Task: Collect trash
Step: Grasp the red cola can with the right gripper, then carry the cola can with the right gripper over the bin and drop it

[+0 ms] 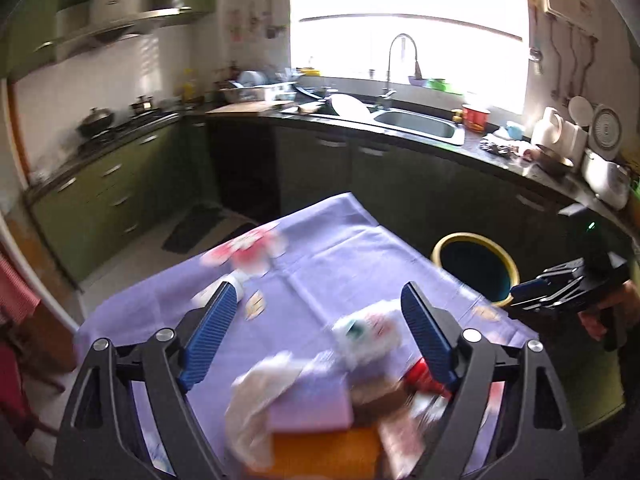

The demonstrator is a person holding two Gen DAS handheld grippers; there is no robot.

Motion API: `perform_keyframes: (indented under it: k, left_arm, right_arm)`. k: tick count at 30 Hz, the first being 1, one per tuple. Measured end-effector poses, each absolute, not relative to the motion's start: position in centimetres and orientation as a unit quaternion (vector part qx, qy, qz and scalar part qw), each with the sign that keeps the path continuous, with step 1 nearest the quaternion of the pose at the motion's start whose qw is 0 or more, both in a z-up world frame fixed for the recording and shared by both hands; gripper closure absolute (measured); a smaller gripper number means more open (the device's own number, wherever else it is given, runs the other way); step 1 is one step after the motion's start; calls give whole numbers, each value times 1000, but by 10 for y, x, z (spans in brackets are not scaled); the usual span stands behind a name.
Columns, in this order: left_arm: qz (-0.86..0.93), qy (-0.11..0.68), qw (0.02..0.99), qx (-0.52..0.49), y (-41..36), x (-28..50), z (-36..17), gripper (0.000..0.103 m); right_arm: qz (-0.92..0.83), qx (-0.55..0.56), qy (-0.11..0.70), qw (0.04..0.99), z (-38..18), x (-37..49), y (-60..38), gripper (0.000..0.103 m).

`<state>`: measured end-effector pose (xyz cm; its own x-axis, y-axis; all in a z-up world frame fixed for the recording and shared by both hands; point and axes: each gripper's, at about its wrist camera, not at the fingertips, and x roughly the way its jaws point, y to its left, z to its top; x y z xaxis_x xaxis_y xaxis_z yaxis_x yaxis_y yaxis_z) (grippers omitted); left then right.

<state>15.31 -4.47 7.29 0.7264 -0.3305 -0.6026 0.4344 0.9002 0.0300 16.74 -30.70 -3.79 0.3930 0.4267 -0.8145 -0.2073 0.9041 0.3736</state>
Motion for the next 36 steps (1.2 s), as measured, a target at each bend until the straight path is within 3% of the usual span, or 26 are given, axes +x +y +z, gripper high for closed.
perform_keyframes:
  k: [13, 28, 36]
  left_arm:
    - [-193, 270, 942, 60, 2, 91, 39, 21]
    - [-206, 273, 938, 49, 17, 92, 22, 21]
    - [-205, 276, 938, 48, 17, 94, 20, 21]
  right_arm:
    - [175, 24, 603, 778, -49, 176, -177, 37]
    - [120, -32, 683, 720, -109, 221, -145, 44]
    - [128, -49, 674, 725, -116, 224, -140, 47]
